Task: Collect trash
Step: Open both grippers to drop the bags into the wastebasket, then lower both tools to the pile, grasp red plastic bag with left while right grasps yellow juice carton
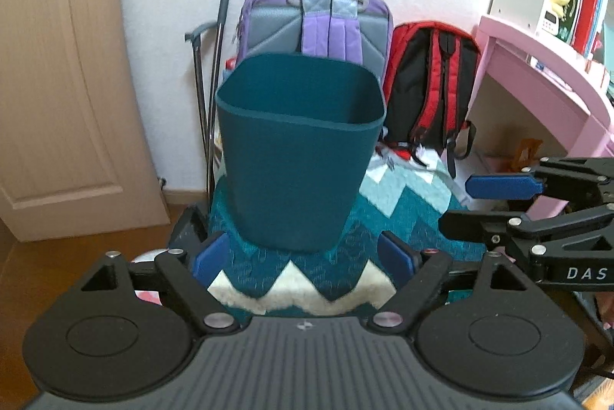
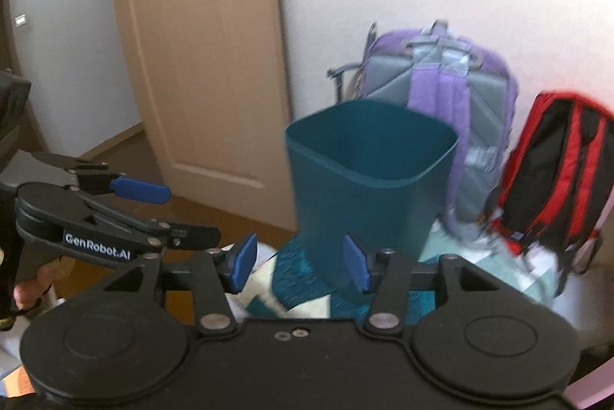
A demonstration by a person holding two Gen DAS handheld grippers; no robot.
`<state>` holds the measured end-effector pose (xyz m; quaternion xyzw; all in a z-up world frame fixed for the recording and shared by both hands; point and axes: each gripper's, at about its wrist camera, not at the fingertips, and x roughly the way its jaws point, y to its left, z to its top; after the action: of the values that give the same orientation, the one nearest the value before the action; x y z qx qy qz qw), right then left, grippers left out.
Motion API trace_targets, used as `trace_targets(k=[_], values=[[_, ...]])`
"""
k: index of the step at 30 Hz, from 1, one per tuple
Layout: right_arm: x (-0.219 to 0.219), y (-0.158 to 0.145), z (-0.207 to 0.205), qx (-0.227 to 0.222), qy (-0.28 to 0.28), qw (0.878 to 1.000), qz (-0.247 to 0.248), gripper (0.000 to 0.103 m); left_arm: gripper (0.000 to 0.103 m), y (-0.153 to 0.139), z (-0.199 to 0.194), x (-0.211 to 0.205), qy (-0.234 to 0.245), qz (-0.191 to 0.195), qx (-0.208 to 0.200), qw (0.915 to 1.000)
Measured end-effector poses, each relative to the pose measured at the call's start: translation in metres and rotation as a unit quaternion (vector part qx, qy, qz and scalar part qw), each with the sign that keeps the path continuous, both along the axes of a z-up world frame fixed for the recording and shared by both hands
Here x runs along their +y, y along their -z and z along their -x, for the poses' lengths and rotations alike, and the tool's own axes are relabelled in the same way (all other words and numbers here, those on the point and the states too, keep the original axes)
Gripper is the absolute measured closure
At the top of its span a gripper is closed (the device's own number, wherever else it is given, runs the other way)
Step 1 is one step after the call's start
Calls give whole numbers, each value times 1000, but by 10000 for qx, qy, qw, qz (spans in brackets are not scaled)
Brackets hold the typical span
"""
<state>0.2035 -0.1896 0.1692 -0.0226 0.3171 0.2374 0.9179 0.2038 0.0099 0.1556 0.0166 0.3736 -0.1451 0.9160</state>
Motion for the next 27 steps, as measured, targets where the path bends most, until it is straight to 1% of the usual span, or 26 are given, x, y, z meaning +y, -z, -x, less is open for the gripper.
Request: trace_targets(k=[3, 5, 6, 8, 10, 12, 14, 18, 21, 22, 24, 27], values=[[4, 26, 5, 211, -110, 9997, -58, 50, 16, 19, 8, 10, -8, -83, 45, 10000], [6, 46, 6, 391, -208, 9990, -68, 50, 8, 36, 10, 18, -53, -154, 111, 9998], [7, 56, 7, 473, -249, 9985, -74, 49, 2, 44, 10, 22, -95, -195, 163, 9996], [8, 83, 4, 730, -287, 9969, -85, 48, 1, 66, 7, 32, -210, -248, 295, 9990], [9, 111, 0, 992, -297, 9946, -119, 48, 1, 89, 1, 45, -309, -211, 520, 9979], [11, 141, -4, 1282, -287, 9913, -36, 47, 1, 116, -7, 59, -436, -129, 812, 9957], [15, 173, -10, 1554, -261, 9874, 124, 47, 1, 144, -13, 72, -575, -132, 1018, 9931], [24, 233, -21, 2047, -343, 9774, 399, 48, 1, 203, -32, 94, -796, -155, 1562, 9844], [33, 276, -24, 2337, -479, 9693, 597, 48, 1, 251, -49, 106, -899, -167, 2020, 9751], [35, 288, -20, 2421, -495, 9670, 624, 48, 1, 266, -53, 107, -906, -180, 2148, 9723], [40, 316, -26, 2645, -519, 9606, 674, 48, 1, 295, -62, 108, -871, -238, 2410, 9663], [47, 352, -32, 2946, -539, 9515, 710, 48, 1, 338, -76, 103, -717, -350, 2786, 9571]])
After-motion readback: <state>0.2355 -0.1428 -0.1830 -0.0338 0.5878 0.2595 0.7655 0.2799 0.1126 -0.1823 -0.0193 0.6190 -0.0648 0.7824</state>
